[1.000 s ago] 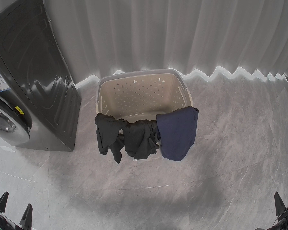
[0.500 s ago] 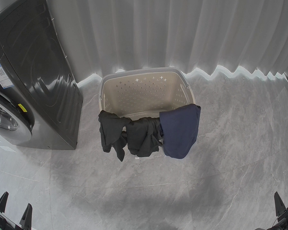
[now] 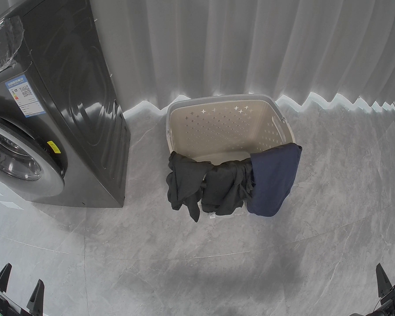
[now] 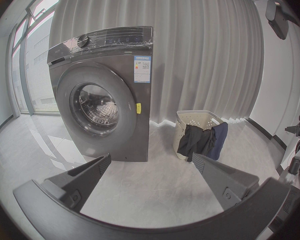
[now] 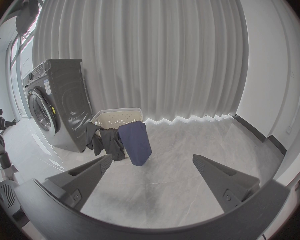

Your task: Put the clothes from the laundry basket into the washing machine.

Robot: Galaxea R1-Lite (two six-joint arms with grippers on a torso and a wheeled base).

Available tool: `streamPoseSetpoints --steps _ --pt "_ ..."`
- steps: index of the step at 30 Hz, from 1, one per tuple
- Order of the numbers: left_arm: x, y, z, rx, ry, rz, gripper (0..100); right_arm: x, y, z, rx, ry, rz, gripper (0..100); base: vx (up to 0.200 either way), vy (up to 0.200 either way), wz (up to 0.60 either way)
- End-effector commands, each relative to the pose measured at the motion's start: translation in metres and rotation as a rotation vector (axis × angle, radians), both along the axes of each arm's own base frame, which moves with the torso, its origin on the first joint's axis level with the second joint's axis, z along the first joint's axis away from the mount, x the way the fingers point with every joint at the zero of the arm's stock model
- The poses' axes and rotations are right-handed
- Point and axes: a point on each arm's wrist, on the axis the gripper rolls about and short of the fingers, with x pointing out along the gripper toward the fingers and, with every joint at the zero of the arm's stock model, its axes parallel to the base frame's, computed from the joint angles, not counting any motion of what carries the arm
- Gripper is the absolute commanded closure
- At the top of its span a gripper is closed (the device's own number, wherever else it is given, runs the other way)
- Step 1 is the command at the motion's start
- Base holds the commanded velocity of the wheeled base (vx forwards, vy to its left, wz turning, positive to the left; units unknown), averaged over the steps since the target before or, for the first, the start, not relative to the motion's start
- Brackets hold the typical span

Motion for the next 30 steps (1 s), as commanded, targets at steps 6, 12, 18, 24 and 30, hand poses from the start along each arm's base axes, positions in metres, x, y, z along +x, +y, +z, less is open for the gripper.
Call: streamPoseSetpoints --steps 6,12,18,24,30 --pt "-0.0002 0.0 -0.0049 0.0 -0.002 0.0 0 0.0001 0.0 -0.0052 -0.002 0.001 0.0 0 0.0 0.2 0.0" --pt "-0.0003 0.0 -0.0044 0.0 -0.003 0.002 0 0.0001 0.0 -0.0052 0.0 0.001 0.0 0 0.0 0.2 0.0" --pt "-0.0002 0.0 -0.0049 0.0 -0.002 0.003 0 0.0001 0.0 -0.0052 -0.002 0.001 0.0 0 0.0 0.2 0.0" --pt "-0.0003 0.0001 -0.0044 0.0 -0.003 0.003 0 0.0001 0.0 -0.0054 -0.002 0.003 0.0 0 0.0 0.2 0.0" --pt "-0.0002 0.0 -0.0049 0.0 -0.002 0.003 0 0.0001 0.0 -0.0052 -0.002 0.001 0.0 0 0.0 0.2 0.0"
